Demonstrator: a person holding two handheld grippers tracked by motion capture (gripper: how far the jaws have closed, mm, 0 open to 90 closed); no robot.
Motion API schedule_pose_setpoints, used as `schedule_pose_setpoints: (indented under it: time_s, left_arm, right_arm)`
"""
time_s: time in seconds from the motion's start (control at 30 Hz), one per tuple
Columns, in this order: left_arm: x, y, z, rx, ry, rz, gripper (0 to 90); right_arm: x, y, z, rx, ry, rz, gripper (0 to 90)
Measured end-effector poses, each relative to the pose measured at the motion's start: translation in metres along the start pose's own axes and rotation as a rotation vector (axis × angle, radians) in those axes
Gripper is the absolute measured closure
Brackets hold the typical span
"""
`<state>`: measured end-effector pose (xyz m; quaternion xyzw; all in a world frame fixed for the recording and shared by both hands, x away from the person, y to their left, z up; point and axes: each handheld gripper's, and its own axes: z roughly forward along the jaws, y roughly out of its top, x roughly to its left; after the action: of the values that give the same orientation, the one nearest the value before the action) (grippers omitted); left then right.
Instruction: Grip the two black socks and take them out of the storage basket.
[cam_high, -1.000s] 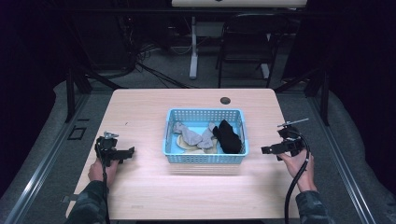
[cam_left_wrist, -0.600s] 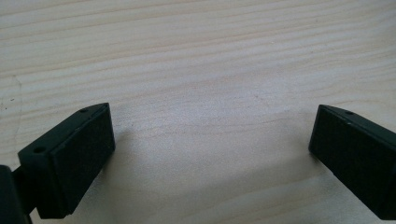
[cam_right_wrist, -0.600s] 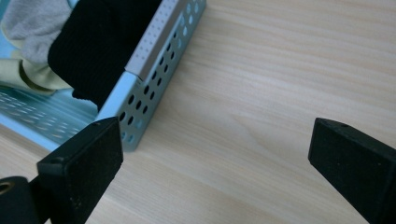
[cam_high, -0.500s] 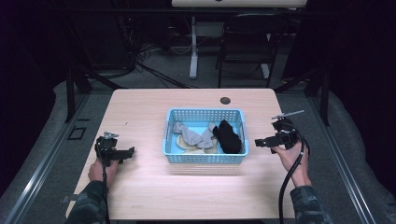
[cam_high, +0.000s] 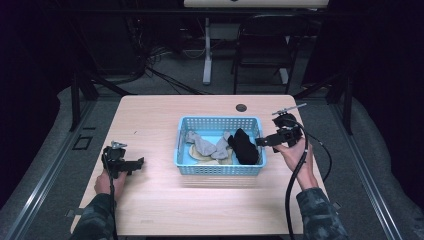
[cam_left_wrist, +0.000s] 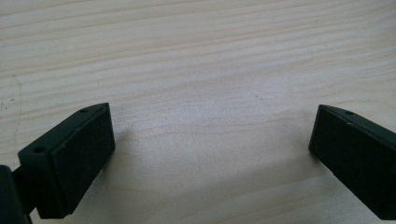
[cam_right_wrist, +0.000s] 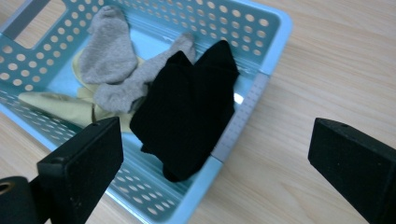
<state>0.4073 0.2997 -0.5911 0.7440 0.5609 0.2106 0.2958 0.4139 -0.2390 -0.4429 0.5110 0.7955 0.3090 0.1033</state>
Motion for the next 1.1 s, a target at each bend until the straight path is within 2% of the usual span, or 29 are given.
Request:
schedule_pose_setpoints:
  time_s: [0.2,0.47,0.67,0.7,0.87,0.9,1.03,1.1]
  left_arm:
    - [0.000,0.000,0.000,0.001,0.000,0.000,0.3]
    - [0.000,0.000,0.000,0.000,0.000,0.000,0.3]
    - [0.000,0.000,0.000,0.000,0.000,0.000,0.3]
    - [0.000,0.000,0.000,0.000,0.000,0.000,0.3]
    - [0.000,0.000,0.000,0.000,0.001,0.003,0.3]
    - [0.000,0.000,0.000,0.001,0.001,0.003,0.3]
    - [0.000,0.000,0.000,0.001,0.001,0.003,0.3]
    - [0.000,0.000,0.000,0.001,0.001,0.003,0.3]
  right_arm:
    - [0.012,0.013,0.017,0.023,0.015,-0.033,2.6]
    - [0.026,0.027,0.043,0.068,0.032,-0.035,3.3]
    - [0.029,0.032,0.061,0.108,0.034,-0.029,4.3]
    - [0.028,0.033,0.067,0.132,0.029,-0.036,4.8]
    - [0.029,0.035,0.082,0.170,0.031,-0.027,5.9]
    - [0.030,0.035,0.086,0.162,0.031,-0.016,6.0]
    - [0.032,0.036,0.095,0.209,0.031,-0.034,7.8]
    - [0.033,0.036,0.099,0.241,0.014,-0.042,11.6]
